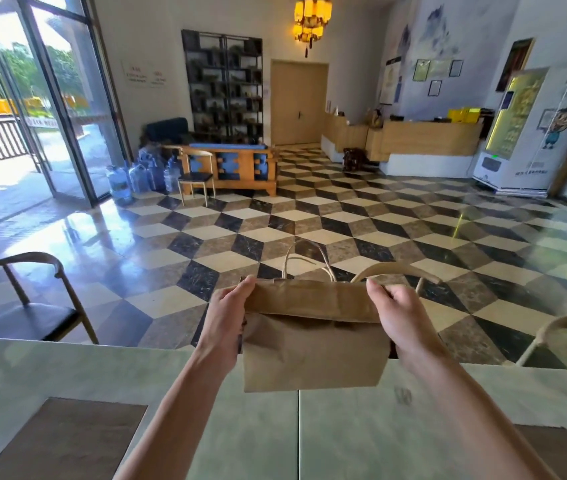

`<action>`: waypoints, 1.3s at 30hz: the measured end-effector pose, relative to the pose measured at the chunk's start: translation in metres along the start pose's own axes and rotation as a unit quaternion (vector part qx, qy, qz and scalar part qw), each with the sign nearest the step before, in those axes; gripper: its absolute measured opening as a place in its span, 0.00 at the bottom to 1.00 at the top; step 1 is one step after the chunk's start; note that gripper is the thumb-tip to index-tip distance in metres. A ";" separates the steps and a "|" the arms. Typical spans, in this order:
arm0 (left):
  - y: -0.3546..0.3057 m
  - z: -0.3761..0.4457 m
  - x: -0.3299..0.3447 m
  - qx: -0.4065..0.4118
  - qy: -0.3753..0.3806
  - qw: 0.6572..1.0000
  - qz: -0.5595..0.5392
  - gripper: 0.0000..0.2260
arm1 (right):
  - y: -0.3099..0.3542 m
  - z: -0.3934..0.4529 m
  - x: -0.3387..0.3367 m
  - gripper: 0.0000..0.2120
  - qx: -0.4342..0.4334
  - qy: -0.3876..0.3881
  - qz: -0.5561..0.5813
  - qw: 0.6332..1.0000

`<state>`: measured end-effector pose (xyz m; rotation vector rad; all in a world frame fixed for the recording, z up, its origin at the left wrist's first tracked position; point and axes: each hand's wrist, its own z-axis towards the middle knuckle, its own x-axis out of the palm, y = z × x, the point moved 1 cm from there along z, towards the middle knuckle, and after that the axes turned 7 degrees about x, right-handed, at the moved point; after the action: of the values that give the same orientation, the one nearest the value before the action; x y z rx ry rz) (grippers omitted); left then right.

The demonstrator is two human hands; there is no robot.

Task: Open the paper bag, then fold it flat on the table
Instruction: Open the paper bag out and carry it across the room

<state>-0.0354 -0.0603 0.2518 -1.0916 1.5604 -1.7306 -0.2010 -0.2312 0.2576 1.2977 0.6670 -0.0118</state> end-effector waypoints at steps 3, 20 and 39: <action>-0.034 0.003 0.011 0.012 -0.011 0.999 -0.027 0.08 | 0.030 0.009 -0.014 0.26 0.006 -0.003 0.018 1.000; -0.168 0.007 0.041 0.077 -0.031 0.993 -0.084 0.03 | 0.158 0.023 -0.088 0.14 -0.006 0.126 0.193 0.973; -0.192 -0.058 0.034 0.112 -0.092 0.985 -0.092 0.08 | 0.175 0.007 -0.093 0.13 -0.005 0.184 0.139 0.973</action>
<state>-0.0812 -0.0269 0.4474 -1.2710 1.1545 -1.8163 -0.2089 -0.2187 0.4549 1.3870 0.7894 0.4708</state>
